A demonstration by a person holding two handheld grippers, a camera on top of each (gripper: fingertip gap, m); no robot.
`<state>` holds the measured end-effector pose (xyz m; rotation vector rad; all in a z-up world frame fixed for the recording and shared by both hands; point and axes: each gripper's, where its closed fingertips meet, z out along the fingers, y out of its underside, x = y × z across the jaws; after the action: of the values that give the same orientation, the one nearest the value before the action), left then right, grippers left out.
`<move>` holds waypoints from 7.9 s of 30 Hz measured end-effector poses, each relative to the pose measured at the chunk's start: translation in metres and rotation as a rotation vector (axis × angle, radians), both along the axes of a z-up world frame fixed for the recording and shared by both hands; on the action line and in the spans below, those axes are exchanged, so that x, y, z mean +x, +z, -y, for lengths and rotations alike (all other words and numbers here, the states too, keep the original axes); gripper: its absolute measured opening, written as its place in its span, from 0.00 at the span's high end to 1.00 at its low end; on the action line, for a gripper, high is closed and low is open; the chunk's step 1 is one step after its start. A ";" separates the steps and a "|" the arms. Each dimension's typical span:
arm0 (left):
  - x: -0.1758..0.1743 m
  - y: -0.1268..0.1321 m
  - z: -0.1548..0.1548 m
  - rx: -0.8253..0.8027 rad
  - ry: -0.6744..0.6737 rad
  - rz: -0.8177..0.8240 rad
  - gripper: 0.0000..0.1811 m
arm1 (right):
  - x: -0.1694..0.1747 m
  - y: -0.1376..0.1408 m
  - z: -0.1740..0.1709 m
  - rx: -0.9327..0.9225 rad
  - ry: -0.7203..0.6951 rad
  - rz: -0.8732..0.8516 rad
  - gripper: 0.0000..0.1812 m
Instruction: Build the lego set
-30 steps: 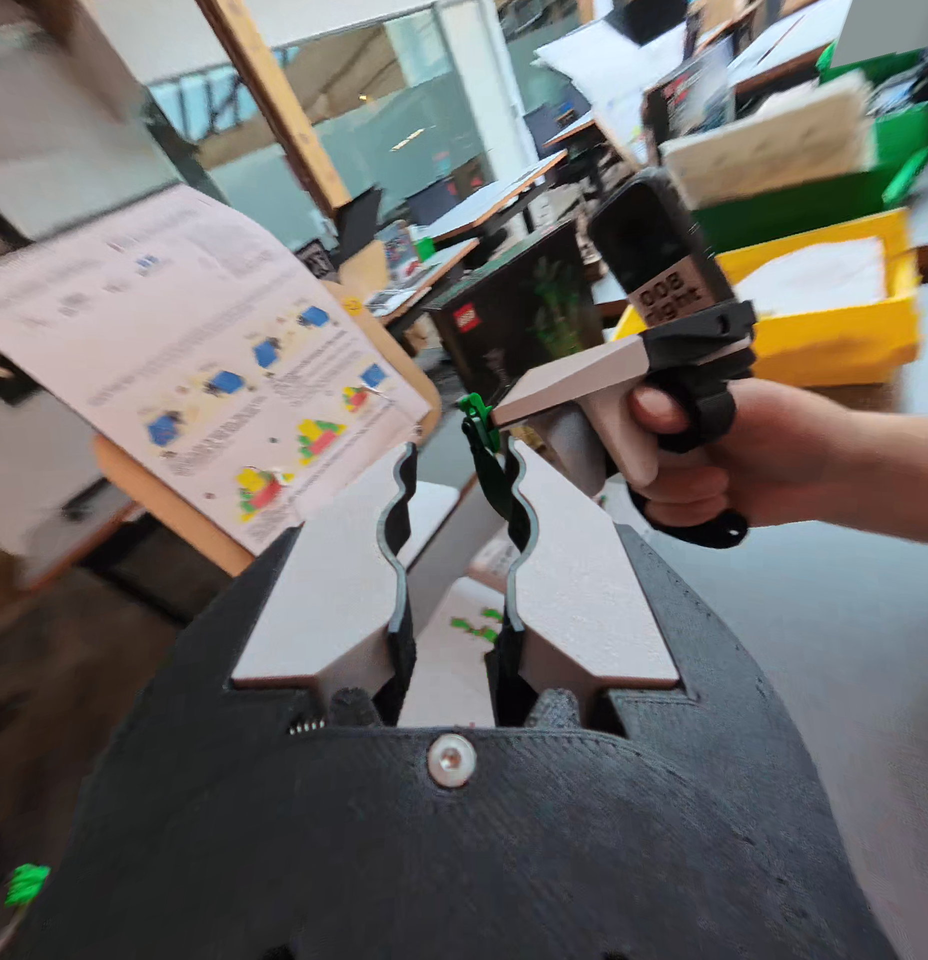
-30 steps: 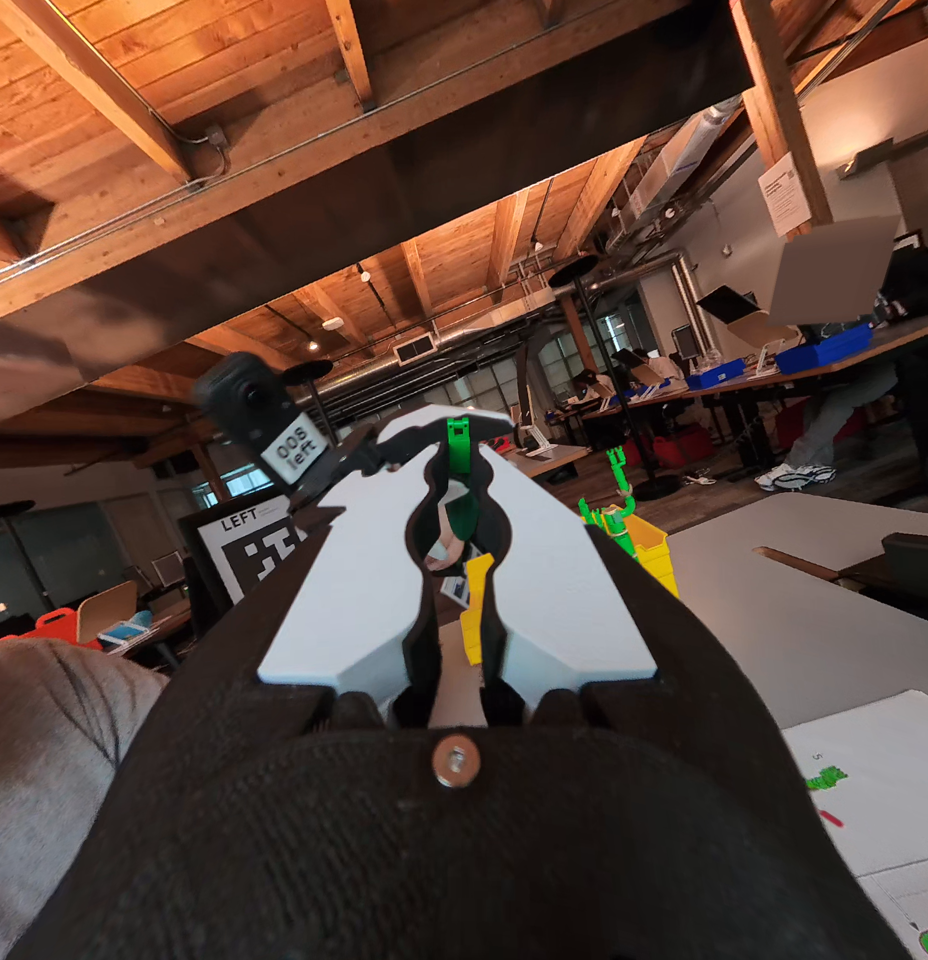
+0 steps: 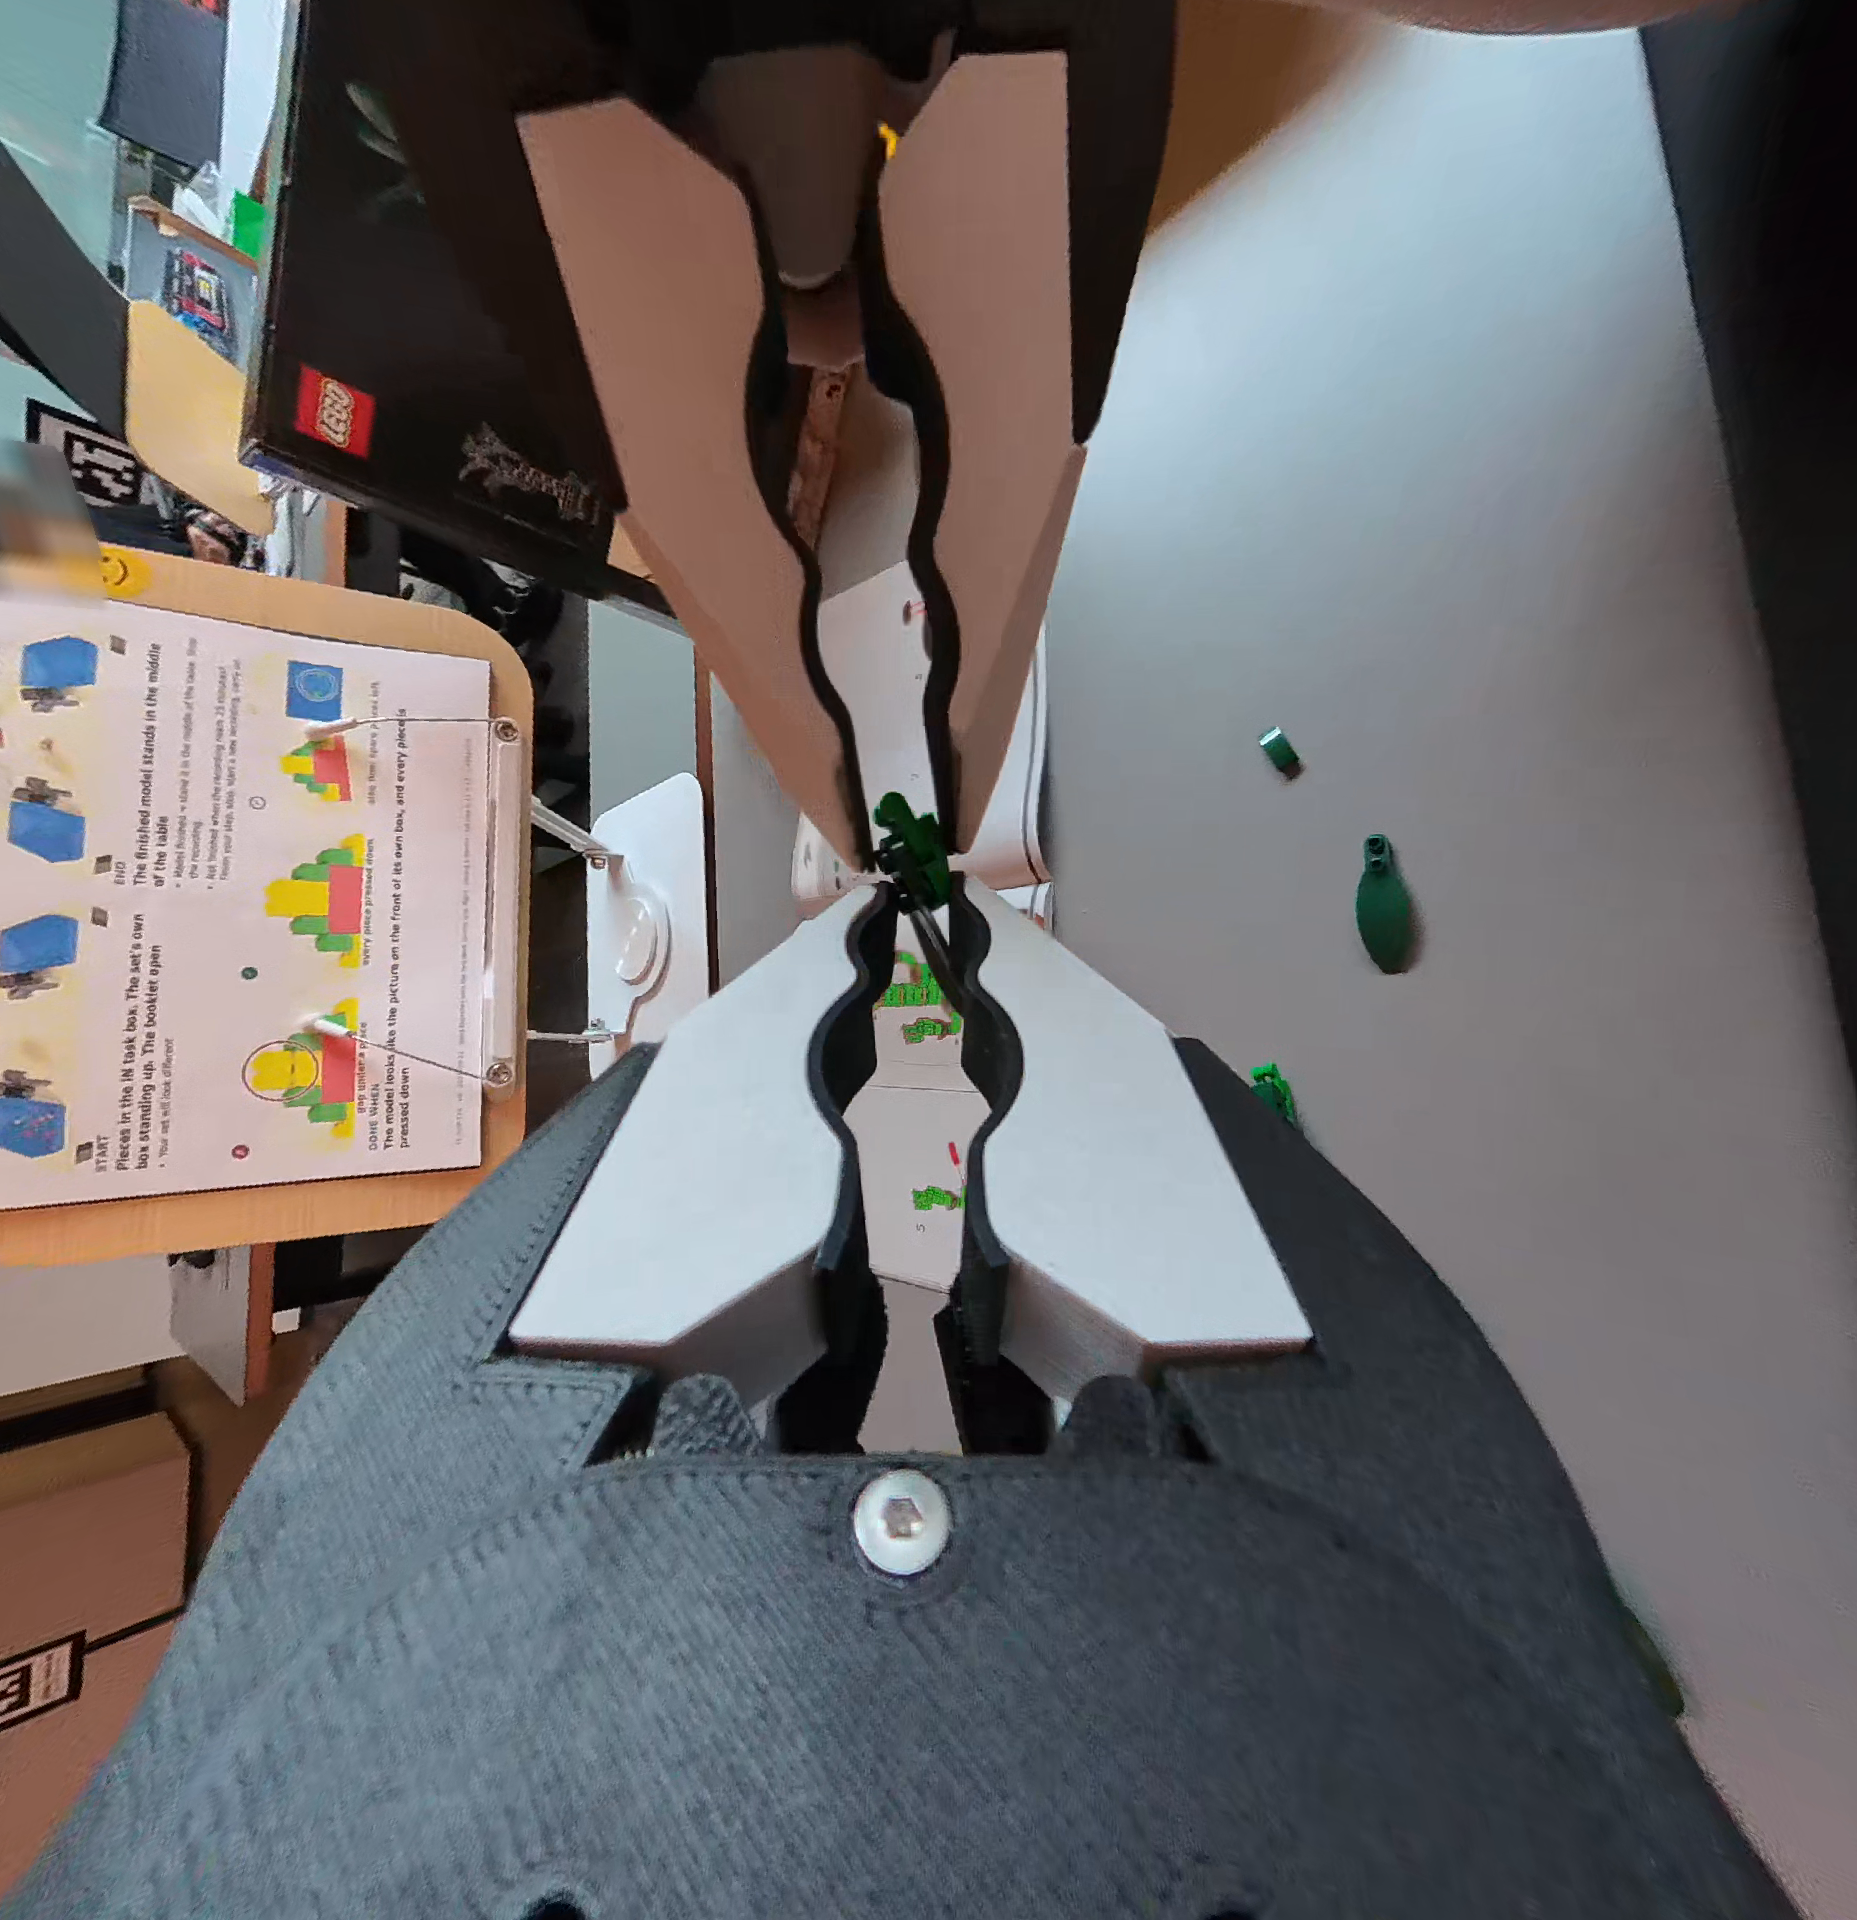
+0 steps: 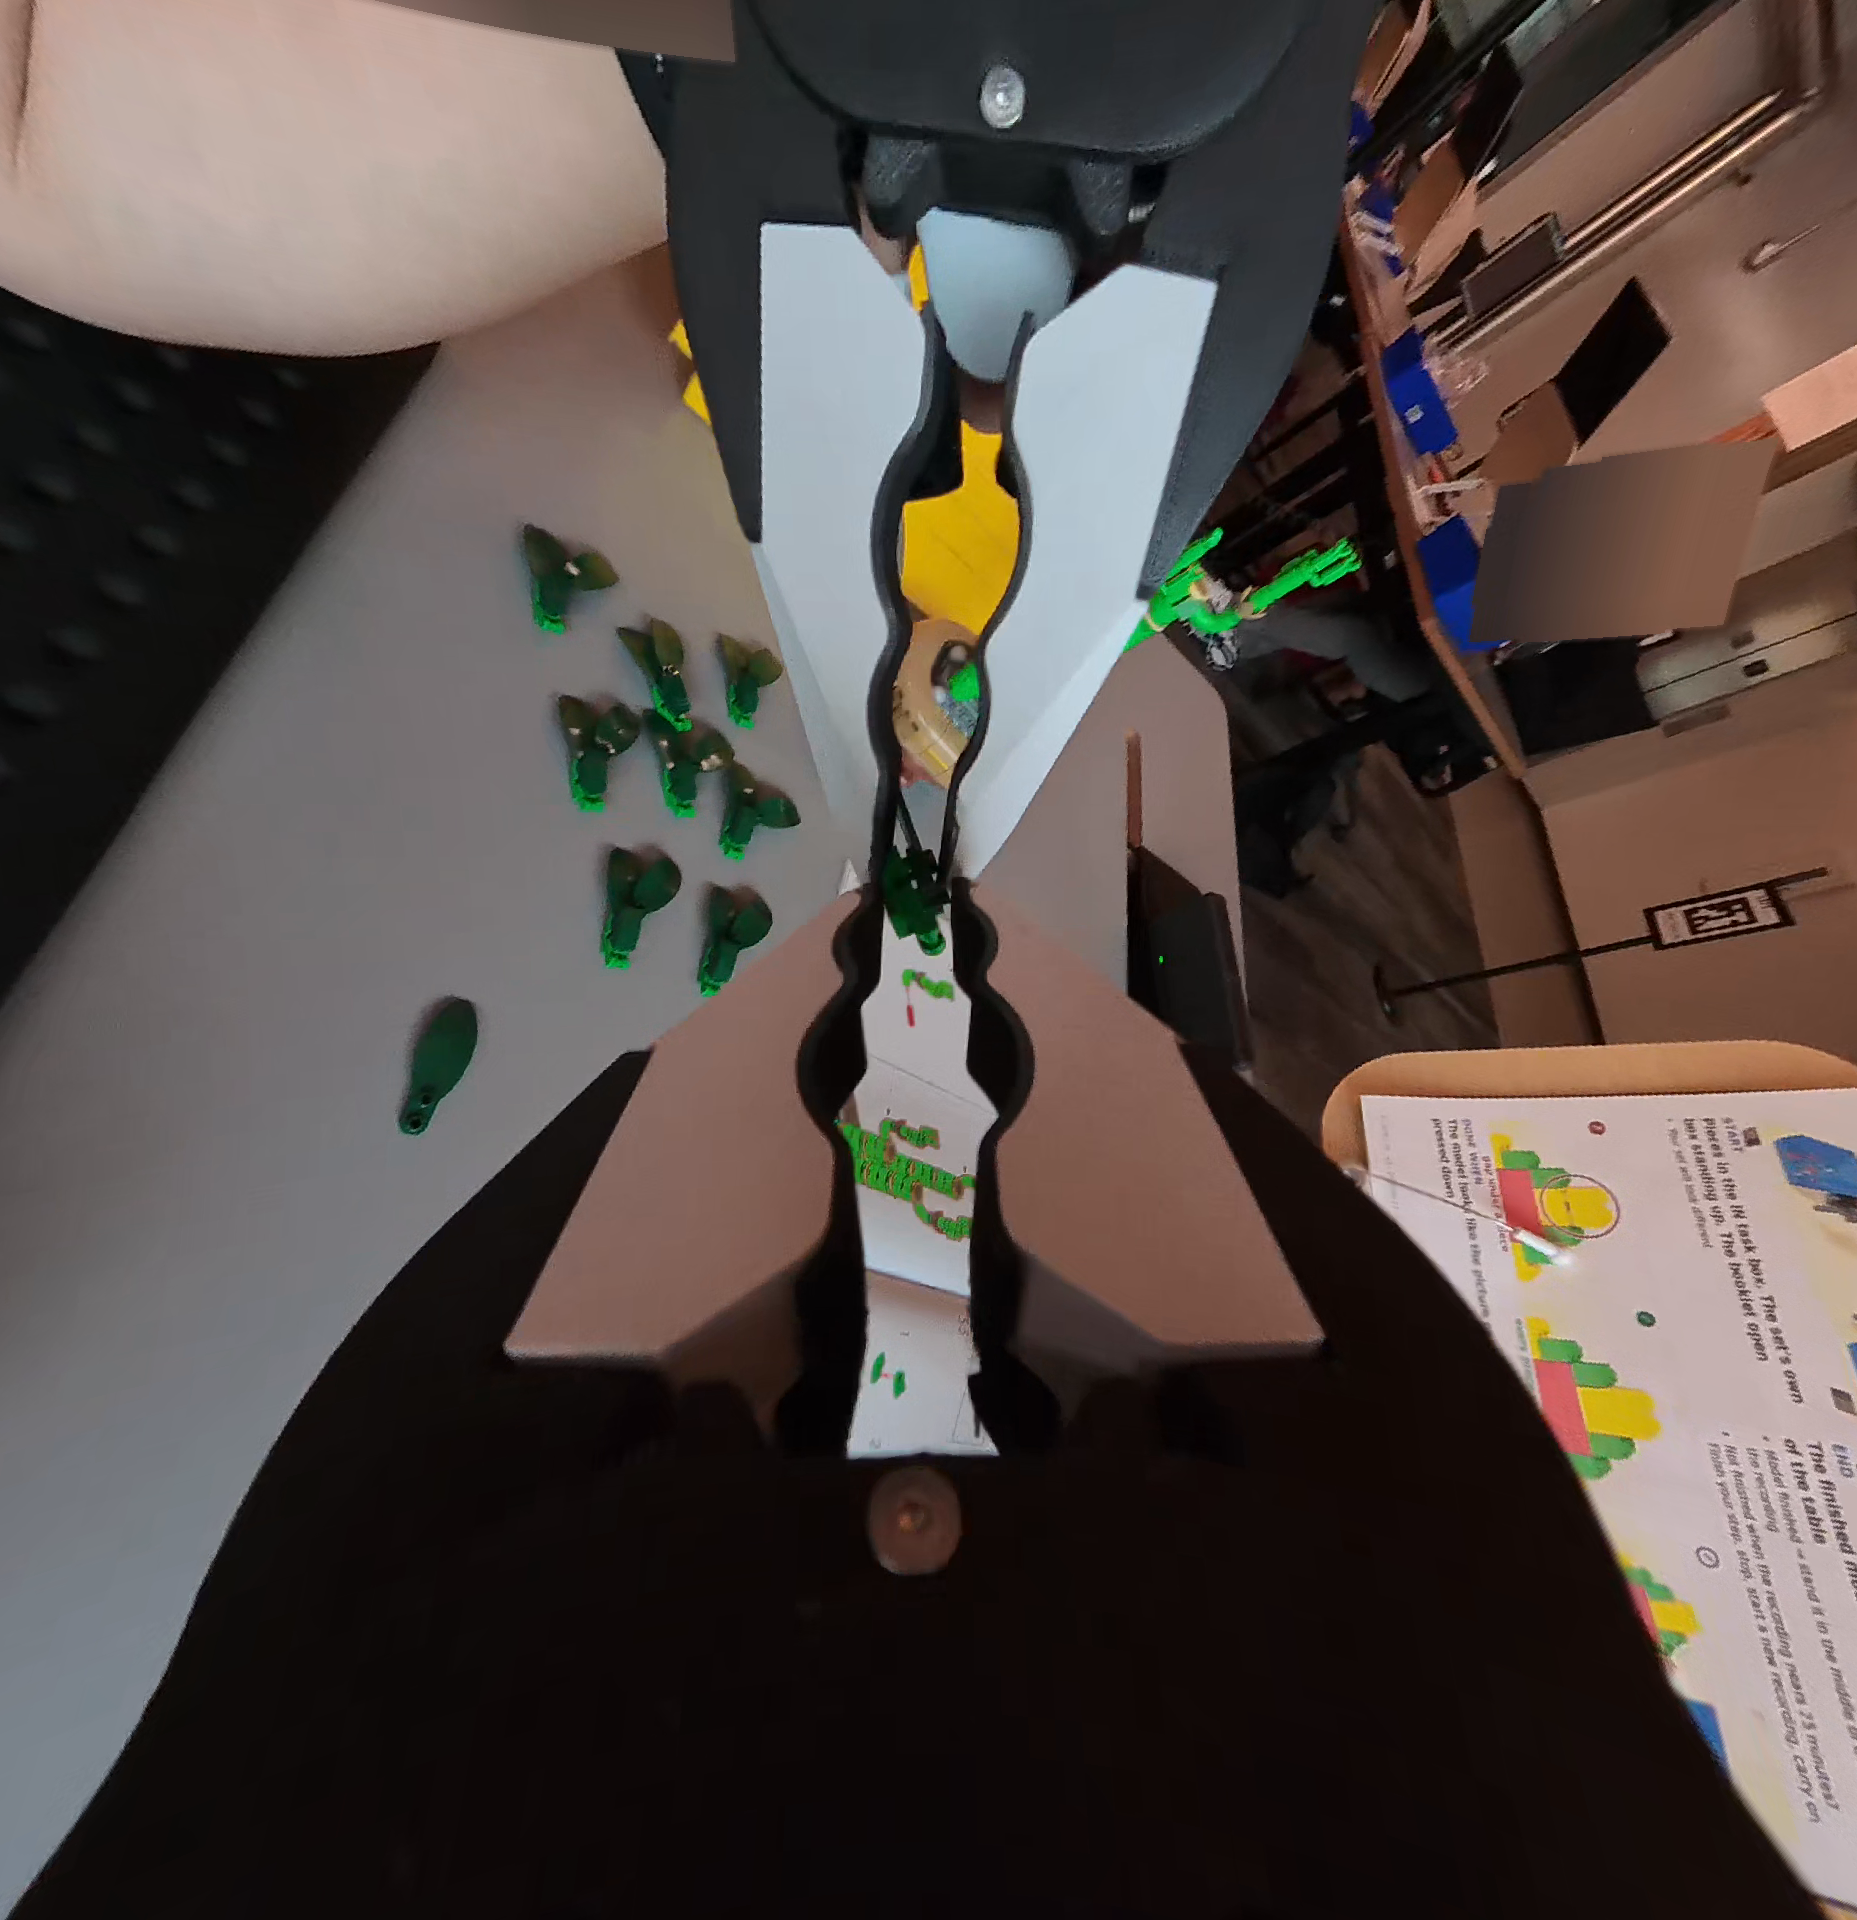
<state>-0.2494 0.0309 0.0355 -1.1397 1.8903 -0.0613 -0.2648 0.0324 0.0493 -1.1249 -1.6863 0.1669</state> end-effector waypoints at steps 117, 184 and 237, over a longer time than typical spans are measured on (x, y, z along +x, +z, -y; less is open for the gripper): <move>-0.004 0.121 0.041 -0.971 -0.315 0.706 1.00 | 0.016 0.103 0.043 0.525 0.131 -0.378 0.95; -0.019 0.052 0.057 -0.064 -0.405 0.335 1.00 | 0.002 0.031 0.037 0.114 0.032 0.014 0.94; 0.056 0.009 -0.095 -1.478 0.134 0.963 1.00 | 0.081 -0.016 -0.077 -0.037 -0.212 -0.129 0.77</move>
<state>-0.1936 0.1262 0.0441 -1.6300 0.6648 -1.7887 -0.1834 0.1092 0.0335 -1.2846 -1.4458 0.1342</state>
